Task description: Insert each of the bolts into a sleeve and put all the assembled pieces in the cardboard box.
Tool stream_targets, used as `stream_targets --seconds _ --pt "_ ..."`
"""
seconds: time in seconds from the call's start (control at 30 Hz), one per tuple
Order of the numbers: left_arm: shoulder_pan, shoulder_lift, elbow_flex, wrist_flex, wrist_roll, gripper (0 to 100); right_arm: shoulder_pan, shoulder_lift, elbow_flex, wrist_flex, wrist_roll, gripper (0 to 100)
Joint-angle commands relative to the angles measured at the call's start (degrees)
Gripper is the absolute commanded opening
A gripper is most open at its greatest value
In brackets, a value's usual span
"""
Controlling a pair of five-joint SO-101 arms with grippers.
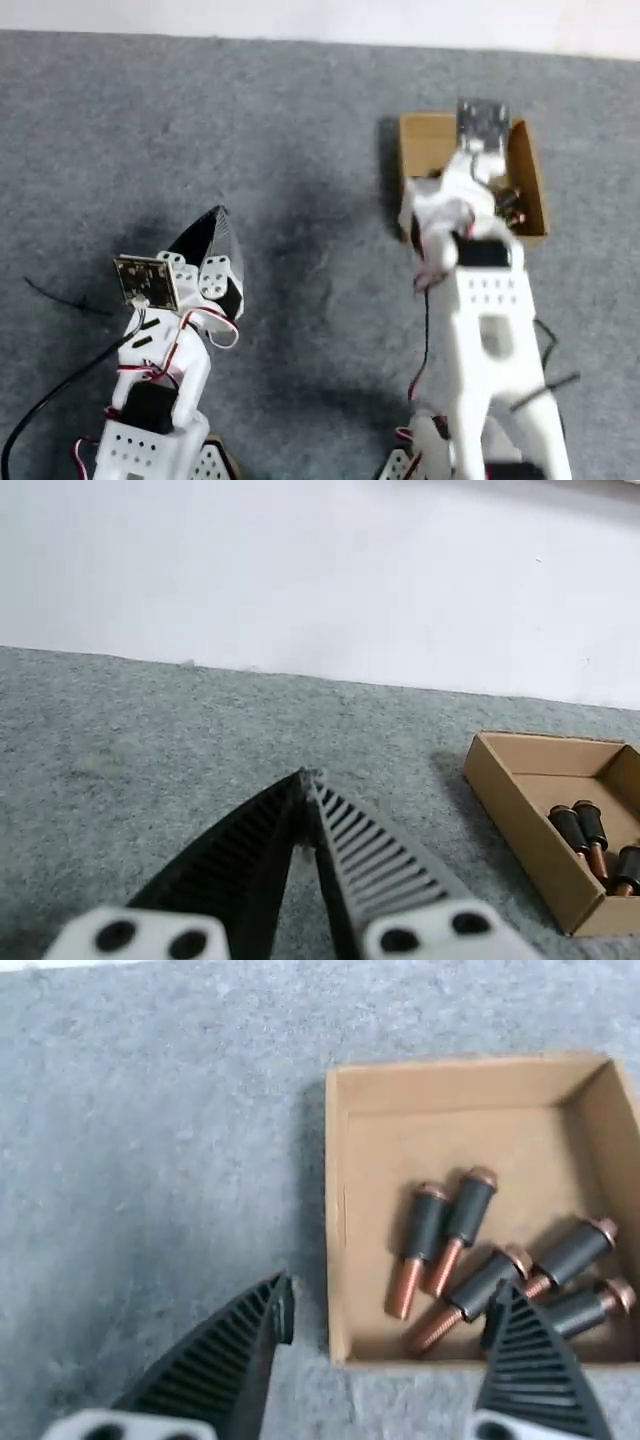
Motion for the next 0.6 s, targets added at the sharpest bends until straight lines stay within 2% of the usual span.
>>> stream_targets --seconds 0.0,0.2,0.37,0.57 --pt "-0.5 0.0 1.2 0.0 -0.9 1 -0.4 -12.2 11.0 -5.8 -0.3 27.3" --pt "-0.2 0.0 1.2 0.0 -0.8 1 -0.4 -30.1 32.0 -12.6 -0.4 27.3" --pt "-0.1 0.0 1.2 0.7 -0.5 1 -0.7 -45.8 44.4 -12.4 -0.5 27.3" --pt "-0.7 -0.7 1.2 14.7 -1.0 1 -0.4 -63.1 57.7 -11.0 -0.3 27.3"
